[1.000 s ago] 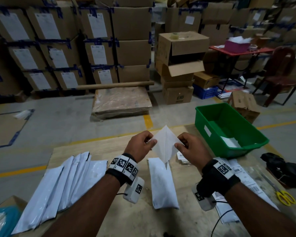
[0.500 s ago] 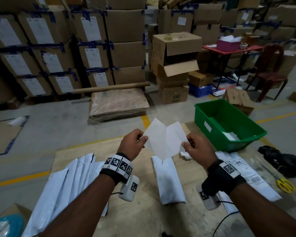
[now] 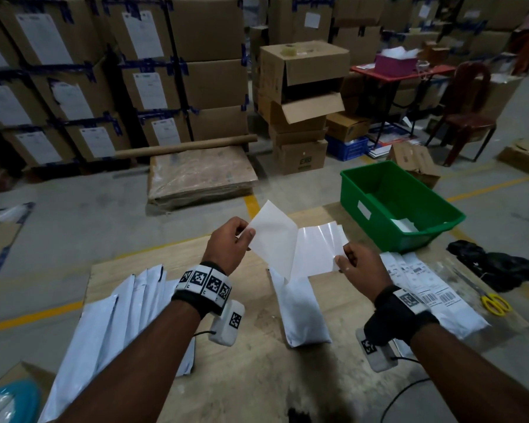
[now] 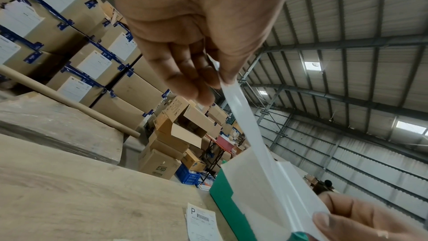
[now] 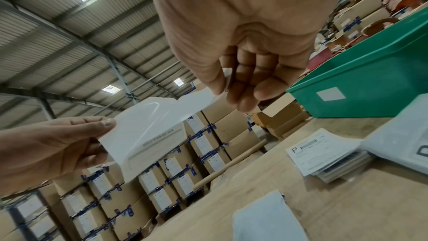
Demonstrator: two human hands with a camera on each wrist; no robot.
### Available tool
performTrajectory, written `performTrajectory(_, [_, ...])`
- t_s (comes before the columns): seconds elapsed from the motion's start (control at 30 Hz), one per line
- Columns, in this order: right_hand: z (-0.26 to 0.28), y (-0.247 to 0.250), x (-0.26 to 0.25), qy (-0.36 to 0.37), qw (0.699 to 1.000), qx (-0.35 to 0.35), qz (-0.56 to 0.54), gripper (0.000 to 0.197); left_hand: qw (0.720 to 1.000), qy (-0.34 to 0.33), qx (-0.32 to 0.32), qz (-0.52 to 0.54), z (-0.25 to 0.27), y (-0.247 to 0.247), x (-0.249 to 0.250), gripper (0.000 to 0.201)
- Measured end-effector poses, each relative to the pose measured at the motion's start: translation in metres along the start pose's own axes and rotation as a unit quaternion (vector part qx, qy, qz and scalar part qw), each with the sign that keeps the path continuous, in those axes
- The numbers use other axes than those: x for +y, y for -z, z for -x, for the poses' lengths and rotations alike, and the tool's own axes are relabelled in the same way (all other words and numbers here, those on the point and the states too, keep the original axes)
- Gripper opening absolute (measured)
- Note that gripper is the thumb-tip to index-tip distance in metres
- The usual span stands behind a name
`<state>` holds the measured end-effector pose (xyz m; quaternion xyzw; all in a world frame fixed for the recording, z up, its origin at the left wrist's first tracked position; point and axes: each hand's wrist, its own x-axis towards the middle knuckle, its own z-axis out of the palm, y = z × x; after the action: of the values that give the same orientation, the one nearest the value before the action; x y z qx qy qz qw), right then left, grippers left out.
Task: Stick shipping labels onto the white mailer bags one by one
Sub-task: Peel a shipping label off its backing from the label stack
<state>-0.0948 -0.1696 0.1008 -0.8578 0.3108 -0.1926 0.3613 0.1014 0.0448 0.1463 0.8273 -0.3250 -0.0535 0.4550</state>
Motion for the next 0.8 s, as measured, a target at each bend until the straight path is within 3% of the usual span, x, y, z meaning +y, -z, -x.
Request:
performTrajectory(0.23, [0.01, 0.015, 0.008, -0.033, 0.998, -0.004, 0.044, 0.026, 1.0, -0.008, 0.002, 0.01, -0.005, -0.004, 0.001, 0.011])
performTrajectory(0.43, [0.015, 0.026, 0.029, -0.08, 0.995, 0.037, 0.045, 0.013, 1.0, -0.014, -0.002, 0.012, -0.01, -0.018, 0.003, 0.009])
performTrajectory(0.7, [0.031, 0.053, 0.055, -0.129, 0.99, 0.034, 0.04, 0.021, 0.999, -0.024, -0.014, 0.016, -0.014, -0.035, 0.012, 0.01])
performTrajectory(0.8, [0.028, 0.06, 0.063, -0.13, 0.989, 0.027, 0.059, 0.014, 1.0, -0.024, -0.015, 0.006, -0.012, -0.04, 0.016, 0.01])
